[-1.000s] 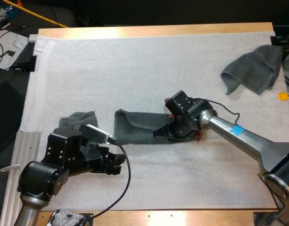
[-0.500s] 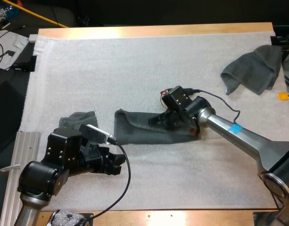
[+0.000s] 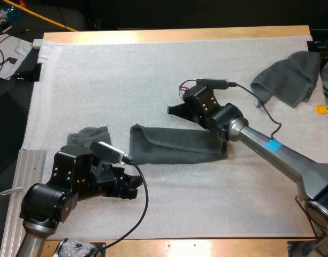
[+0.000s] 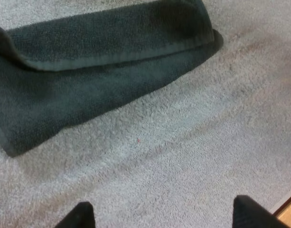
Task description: Pick towel from pile, fold and stack
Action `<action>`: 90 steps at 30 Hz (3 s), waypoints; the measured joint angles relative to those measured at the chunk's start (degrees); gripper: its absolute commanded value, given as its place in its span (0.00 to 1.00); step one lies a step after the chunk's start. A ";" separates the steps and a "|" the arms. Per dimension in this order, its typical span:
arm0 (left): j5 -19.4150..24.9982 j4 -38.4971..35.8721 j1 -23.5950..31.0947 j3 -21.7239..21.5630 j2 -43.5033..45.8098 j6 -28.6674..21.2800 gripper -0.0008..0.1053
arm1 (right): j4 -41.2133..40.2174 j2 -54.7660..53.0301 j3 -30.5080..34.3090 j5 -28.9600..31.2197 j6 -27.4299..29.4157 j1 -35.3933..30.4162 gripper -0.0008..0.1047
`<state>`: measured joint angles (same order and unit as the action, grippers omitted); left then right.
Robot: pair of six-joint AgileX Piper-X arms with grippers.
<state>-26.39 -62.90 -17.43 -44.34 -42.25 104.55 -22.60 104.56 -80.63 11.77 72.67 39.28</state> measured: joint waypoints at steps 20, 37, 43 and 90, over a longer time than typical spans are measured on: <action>0.00 0.13 0.00 0.00 0.00 0.00 0.56 | -22.68 -13.11 0.41 -14.94 9.63 0.23 0.01; 0.00 0.11 0.00 0.00 0.00 0.00 0.56 | -23.84 0.16 0.88 -18.42 10.44 1.25 0.01; 0.00 0.11 0.00 0.00 0.00 0.00 0.56 | -22.10 2.27 0.88 -18.02 10.04 1.25 0.01; 0.00 0.37 0.00 0.00 0.00 0.00 0.56 | -22.49 -4.43 -5.28 -16.03 14.98 2.48 0.01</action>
<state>-26.39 -62.53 -17.43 -44.34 -42.25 104.55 -45.09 100.13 -85.91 -4.26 87.65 41.76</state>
